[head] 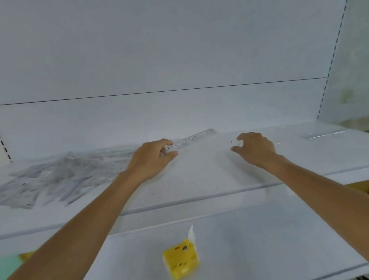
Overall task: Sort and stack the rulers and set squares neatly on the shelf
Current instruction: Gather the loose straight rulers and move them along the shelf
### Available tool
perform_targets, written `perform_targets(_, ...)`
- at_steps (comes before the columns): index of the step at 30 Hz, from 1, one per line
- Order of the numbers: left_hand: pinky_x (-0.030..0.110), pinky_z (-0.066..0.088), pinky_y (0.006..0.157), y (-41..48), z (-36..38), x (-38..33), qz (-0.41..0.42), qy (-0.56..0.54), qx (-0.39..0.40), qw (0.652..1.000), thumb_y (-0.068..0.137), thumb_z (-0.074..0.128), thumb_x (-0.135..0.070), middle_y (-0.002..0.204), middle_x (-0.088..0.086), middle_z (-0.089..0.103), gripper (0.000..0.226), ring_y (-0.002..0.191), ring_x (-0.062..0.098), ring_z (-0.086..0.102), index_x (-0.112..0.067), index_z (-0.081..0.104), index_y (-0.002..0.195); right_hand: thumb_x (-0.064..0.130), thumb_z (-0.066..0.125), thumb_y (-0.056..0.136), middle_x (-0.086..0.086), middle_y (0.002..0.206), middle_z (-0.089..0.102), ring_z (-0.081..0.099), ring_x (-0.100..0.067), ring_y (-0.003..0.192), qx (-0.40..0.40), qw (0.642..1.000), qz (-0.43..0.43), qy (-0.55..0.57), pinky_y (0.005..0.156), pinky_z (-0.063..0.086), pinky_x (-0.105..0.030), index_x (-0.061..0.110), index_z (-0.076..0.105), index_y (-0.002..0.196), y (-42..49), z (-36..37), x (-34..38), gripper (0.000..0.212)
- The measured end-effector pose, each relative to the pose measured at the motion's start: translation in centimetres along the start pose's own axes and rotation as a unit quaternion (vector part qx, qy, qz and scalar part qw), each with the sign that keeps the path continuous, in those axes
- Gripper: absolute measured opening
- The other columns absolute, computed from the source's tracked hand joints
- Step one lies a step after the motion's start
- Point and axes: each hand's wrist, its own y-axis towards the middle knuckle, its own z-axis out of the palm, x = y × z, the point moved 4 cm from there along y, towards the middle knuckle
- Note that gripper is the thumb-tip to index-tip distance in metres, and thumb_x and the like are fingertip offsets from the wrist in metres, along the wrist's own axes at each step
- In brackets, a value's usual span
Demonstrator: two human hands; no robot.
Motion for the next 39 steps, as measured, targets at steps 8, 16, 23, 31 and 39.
perform_targets(8,0.025,0.037,0.08,4.5,8.6,-12.4,0.08,-0.012,0.027,0.996,0.09,0.055,-0.035,0.106,-0.005,0.063,0.037,0.098,0.014,0.057,-0.022,0.053,0.124,0.031,0.037,0.099,-0.01,0.122,0.059,0.053,-0.03,0.112,-0.004,0.998,0.042,-0.051,0.086,0.041,-0.037,0.016,0.057,0.122,-0.7,-4.9,-14.7,0.035)
perform_targets(16,0.025,0.037,0.076,7.3,16.5,-22.5,0.125,-0.061,0.028,0.99,0.089,0.056,-0.036,0.103,-0.004,0.061,0.035,0.089,0.011,0.052,-0.023,0.055,0.122,0.012,0.041,0.094,-0.012,0.101,0.066,0.059,-0.031,0.086,-0.103,0.987,0.105,-0.061,0.065,0.038,-0.029,0.018,0.059,0.109,-2.8,-9.8,-27.8,0.024)
perform_targets(23,0.025,0.034,0.073,10.7,20.2,-26.6,0.15,-0.019,0.007,0.988,0.085,0.059,-0.038,0.095,-0.009,0.049,0.034,0.081,0.01,0.045,-0.026,0.057,0.117,0.04,0.049,0.091,-0.007,0.114,0.063,0.06,-0.027,0.097,-0.105,0.983,0.151,-0.029,0.075,0.047,-0.033,0.017,0.054,0.122,-2.8,-9.5,-33.3,0.039)
perform_targets(31,0.024,0.035,0.073,15.2,22.3,-28.2,0.148,-0.049,-0.009,0.988,0.08,0.065,-0.034,0.096,-0.008,0.048,0.035,0.08,0.009,0.046,-0.029,0.059,0.114,0.035,0.054,0.091,-0.009,0.104,0.064,0.058,-0.029,0.099,-0.111,0.979,0.169,-0.037,0.084,0.051,-0.043,0.01,0.05,0.124,1.4,-10.0,-37.7,0.042)
perform_targets(39,0.021,0.035,0.074,18.0,22.5,-26.9,0.089,-0.074,-0.057,0.992,0.078,0.069,-0.028,0.094,-0.008,0.056,0.032,0.075,0.005,0.049,-0.023,0.06,0.108,0.027,0.063,0.085,-0.013,0.122,0.056,0.044,-0.032,0.117,-0.086,0.995,0.049,-0.028,0.099,0.036,-0.041,0.015,0.057,0.123,10.1,-7.6,-41.0,0.04)
